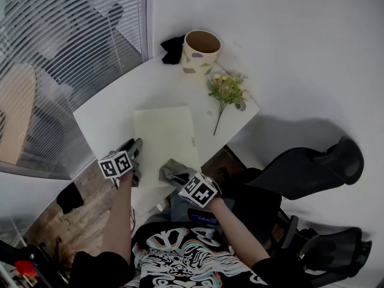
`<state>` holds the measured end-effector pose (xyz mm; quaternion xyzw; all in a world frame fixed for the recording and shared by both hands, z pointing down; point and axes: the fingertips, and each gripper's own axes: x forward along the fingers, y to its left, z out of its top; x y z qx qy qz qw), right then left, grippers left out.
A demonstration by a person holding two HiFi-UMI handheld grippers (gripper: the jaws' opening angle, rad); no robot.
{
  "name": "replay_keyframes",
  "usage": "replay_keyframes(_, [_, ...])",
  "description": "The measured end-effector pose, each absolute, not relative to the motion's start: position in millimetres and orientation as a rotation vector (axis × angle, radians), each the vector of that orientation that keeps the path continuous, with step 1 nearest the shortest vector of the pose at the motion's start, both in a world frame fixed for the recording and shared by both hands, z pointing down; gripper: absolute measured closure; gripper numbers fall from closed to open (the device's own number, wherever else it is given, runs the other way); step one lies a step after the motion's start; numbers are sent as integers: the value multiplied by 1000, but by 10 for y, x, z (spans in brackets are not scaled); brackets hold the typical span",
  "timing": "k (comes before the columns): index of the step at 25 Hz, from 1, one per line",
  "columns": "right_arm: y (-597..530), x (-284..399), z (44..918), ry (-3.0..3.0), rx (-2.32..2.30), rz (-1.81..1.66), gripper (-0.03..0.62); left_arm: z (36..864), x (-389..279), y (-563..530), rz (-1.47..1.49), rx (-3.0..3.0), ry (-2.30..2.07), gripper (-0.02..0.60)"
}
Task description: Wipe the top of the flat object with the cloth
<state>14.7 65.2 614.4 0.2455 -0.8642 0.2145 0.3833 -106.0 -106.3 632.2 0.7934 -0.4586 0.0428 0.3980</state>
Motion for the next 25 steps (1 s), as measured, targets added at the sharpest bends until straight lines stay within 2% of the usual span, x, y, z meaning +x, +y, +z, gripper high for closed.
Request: replay_keyframes(25, [621,-280,6259,-2205,449,515,579,6377,-1049,-1042,97,1991,-1133,374])
